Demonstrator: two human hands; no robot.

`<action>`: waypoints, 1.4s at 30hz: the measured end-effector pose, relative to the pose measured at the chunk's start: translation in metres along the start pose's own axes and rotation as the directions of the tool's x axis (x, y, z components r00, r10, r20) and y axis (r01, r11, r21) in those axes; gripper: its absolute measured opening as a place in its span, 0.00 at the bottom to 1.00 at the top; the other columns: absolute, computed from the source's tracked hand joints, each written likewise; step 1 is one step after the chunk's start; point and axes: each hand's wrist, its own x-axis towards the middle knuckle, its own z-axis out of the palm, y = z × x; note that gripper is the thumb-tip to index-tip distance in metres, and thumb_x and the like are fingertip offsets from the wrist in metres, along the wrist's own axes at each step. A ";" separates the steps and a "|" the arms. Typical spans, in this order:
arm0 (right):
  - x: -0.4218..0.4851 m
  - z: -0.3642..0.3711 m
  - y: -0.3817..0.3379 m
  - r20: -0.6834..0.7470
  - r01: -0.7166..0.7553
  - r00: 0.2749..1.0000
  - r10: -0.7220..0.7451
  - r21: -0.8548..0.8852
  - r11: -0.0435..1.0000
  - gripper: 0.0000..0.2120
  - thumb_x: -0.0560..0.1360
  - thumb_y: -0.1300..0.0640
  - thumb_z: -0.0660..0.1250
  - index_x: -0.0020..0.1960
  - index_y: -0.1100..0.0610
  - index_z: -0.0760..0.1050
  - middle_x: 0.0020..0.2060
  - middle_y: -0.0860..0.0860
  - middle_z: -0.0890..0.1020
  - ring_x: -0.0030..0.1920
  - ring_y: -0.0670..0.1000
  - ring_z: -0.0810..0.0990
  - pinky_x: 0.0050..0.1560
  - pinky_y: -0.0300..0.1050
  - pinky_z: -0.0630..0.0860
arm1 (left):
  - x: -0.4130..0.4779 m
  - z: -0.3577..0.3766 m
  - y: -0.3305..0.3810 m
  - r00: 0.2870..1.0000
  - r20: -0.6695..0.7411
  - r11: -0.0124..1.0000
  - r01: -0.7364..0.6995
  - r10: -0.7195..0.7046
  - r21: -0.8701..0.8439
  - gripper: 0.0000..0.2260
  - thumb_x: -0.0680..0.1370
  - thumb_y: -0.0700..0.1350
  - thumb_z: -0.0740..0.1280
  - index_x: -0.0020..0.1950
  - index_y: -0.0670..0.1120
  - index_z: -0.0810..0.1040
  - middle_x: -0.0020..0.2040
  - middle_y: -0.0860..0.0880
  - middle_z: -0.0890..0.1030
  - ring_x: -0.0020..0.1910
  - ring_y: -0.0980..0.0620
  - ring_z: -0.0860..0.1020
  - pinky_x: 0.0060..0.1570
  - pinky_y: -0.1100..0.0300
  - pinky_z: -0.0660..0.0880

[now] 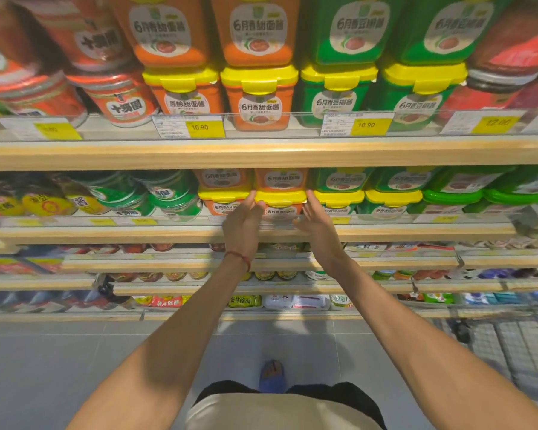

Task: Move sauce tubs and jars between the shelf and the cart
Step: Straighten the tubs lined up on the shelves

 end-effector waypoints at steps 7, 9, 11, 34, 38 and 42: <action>-0.004 -0.006 -0.008 0.031 -0.095 0.995 0.092 0.106 0.990 0.33 0.83 0.55 0.68 0.83 0.58 0.60 0.81 0.52 0.66 0.80 0.52 0.66 0.72 0.42 0.70 | -0.001 -0.005 0.008 0.996 0.028 0.975 -0.092 0.088 0.200 0.31 0.74 0.65 0.59 0.69 0.47 0.80 0.49 0.57 0.83 0.57 0.51 0.78 0.63 0.55 0.69; -0.006 -0.011 -0.020 -0.061 -0.038 0.998 0.033 -0.081 0.996 0.26 0.82 0.45 0.68 0.74 0.60 0.74 0.67 0.50 0.80 0.69 0.48 0.76 0.73 0.46 0.70 | 0.000 -0.007 0.014 0.989 -0.003 0.949 -0.139 0.146 0.282 0.31 0.74 0.67 0.58 0.58 0.45 0.84 0.48 0.52 0.85 0.55 0.49 0.80 0.60 0.61 0.69; -0.008 -0.018 -0.024 -0.179 0.082 0.970 -0.164 -0.395 0.915 0.19 0.84 0.46 0.65 0.68 0.56 0.79 0.53 0.39 0.83 0.55 0.37 0.79 0.61 0.39 0.74 | 0.002 -0.008 0.019 0.968 -0.099 0.928 -0.187 0.230 0.324 0.25 0.75 0.63 0.62 0.54 0.45 0.86 0.44 0.53 0.85 0.53 0.51 0.81 0.65 0.57 0.70; 0.016 0.009 -0.020 -0.257 0.220 0.917 -0.305 -0.314 0.924 0.15 0.77 0.49 0.74 0.44 0.61 0.77 0.43 0.59 0.87 0.47 0.54 0.87 0.52 0.57 0.85 | 0.039 -0.001 0.013 0.944 -0.072 0.921 -0.295 0.322 0.254 0.27 0.70 0.58 0.76 0.31 0.35 0.74 0.29 0.38 0.78 0.28 0.46 0.74 0.30 0.57 0.72; 0.016 0.017 -0.018 -0.345 0.234 0.870 -0.352 -0.339 0.911 0.16 0.79 0.55 0.74 0.40 0.64 0.74 0.33 0.54 0.84 0.33 0.41 0.79 0.38 0.44 0.77 | 0.037 -0.001 0.014 0.940 -0.067 0.916 -0.309 0.335 0.255 0.27 0.71 0.57 0.75 0.31 0.34 0.72 0.28 0.36 0.76 0.28 0.49 0.68 0.28 0.62 0.66; 0.019 0.018 -0.012 -0.365 0.229 0.866 -0.342 -0.317 0.920 0.14 0.79 0.54 0.73 0.42 0.62 0.75 0.35 0.54 0.84 0.36 0.48 0.81 0.40 0.45 0.78 | 0.033 0.000 0.015 0.954 -0.058 0.933 -0.275 0.296 0.233 0.24 0.73 0.54 0.76 0.33 0.35 0.72 0.30 0.39 0.78 0.32 0.55 0.75 0.33 0.66 0.74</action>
